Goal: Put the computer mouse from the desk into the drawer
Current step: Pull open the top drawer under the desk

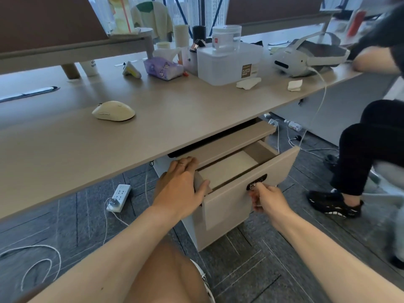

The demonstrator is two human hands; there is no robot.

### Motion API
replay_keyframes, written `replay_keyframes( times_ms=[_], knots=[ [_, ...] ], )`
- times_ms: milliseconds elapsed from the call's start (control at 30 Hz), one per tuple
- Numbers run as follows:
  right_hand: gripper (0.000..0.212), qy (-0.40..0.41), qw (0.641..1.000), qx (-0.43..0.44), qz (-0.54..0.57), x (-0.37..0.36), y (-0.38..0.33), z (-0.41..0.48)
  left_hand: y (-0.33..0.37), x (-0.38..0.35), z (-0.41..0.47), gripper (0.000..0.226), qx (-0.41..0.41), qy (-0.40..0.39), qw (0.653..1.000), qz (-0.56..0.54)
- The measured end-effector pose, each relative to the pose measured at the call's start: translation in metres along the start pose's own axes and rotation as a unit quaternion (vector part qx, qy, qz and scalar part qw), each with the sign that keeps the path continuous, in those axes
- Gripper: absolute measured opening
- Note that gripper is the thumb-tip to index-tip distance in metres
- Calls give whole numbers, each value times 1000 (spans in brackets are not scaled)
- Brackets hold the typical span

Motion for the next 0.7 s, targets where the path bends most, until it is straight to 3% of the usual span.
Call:
replay_keyframes(
  times_ms=[433,700],
  knots=[
    [24,2,1000,-8,-2,59,21,-57,8,3,-4,106,35,-68,996,41],
    [26,15,1000,-15,-2,82,33,-75,14,4,-6,112,36,-72,995,60]
  ],
)
Point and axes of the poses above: each hand's wrist, its own z-axis towards the middle knuckle, its own x-axis out of the back of the hand, y = z × x, the point moved 1 cm from there along z, towards the middle knuckle, and after that the axes turned 8 degrees about x, right-handed, at the moved point
